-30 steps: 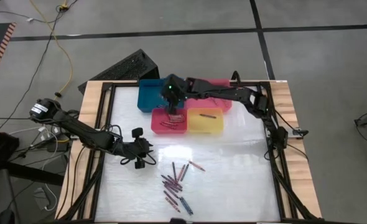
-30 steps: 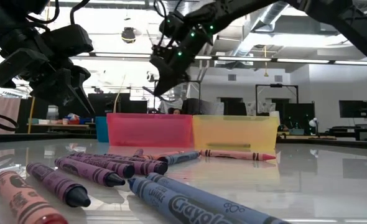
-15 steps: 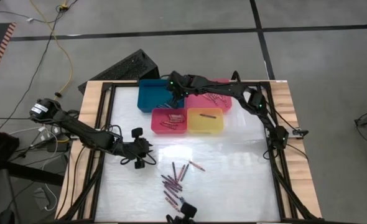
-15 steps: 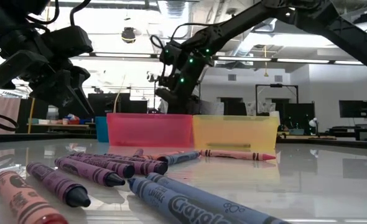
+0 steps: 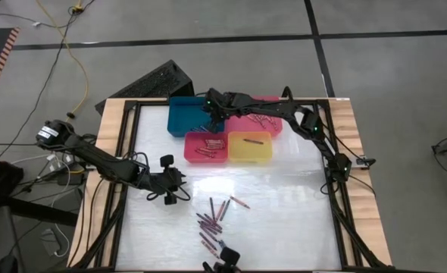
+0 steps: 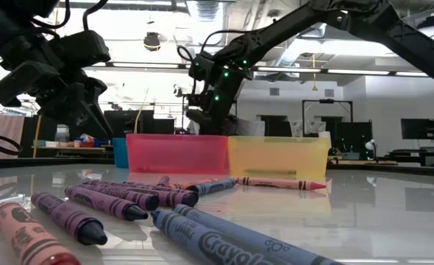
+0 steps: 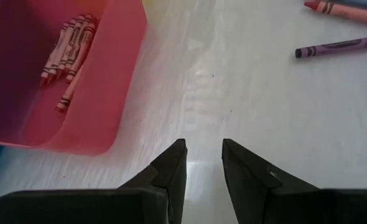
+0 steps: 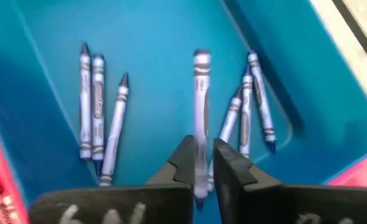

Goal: Sort crayons
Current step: Put the blue crayon into the blue bin

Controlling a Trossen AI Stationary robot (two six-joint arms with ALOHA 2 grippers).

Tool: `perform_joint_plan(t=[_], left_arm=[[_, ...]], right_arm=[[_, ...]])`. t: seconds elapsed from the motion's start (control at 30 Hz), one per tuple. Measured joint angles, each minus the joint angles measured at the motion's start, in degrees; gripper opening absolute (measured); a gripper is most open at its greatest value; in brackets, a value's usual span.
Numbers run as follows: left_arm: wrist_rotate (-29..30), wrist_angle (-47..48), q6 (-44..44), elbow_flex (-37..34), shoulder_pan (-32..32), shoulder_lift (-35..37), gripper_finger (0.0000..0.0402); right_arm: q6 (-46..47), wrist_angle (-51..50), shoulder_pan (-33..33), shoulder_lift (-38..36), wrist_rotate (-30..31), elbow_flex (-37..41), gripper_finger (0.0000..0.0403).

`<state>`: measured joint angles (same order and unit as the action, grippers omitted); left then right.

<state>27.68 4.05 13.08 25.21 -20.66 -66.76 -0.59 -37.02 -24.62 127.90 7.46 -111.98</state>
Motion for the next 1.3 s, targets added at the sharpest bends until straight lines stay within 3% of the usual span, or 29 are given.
perform_joint_plan(t=[0.17, 0.33, 0.47, 0.67, 0.8, 0.97, 1.3], left_arm=[[-0.02, 0.03, 0.07, 0.00, 0.02, 0.00, 0.0094], [-0.02, 0.57, 0.11, 0.00, 0.02, 0.00, 0.0094], [-0.07, 1.36, 0.74, -0.02, 0.02, 0.00, 0.0094], [-0.30, 1.49, 1.68, -0.02, 0.02, 0.00, 0.0094], [-0.35, 1.49, 1.94, -0.02, 0.02, 0.00, 0.0094], [-0.39, 1.57, 2.64, -0.02, 0.02, 0.00, 0.0094], [-0.35, 1.56, 2.64, -0.02, 0.02, 0.00, 0.0094]], right_arm=[[-0.05, -0.76, 0.11, 0.72, 0.01, 0.04, 0.0066], [-1.11, -1.46, 0.11, 0.68, -0.04, -0.15, 0.0078], [-2.88, -8.43, 0.84, 0.08, -2.22, -4.60, 0.0079], [-2.96, -27.71, 4.31, -0.35, -8.83, -17.11, 0.0079], [-3.30, -37.84, 8.64, -0.42, -13.70, -23.11, 0.0079], [-8.15, -47.93, 16.46, -0.98, -15.64, -22.28, 0.0079], [-10.61, -44.01, 32.82, -1.11, -14.43, -14.35, 0.0079]])
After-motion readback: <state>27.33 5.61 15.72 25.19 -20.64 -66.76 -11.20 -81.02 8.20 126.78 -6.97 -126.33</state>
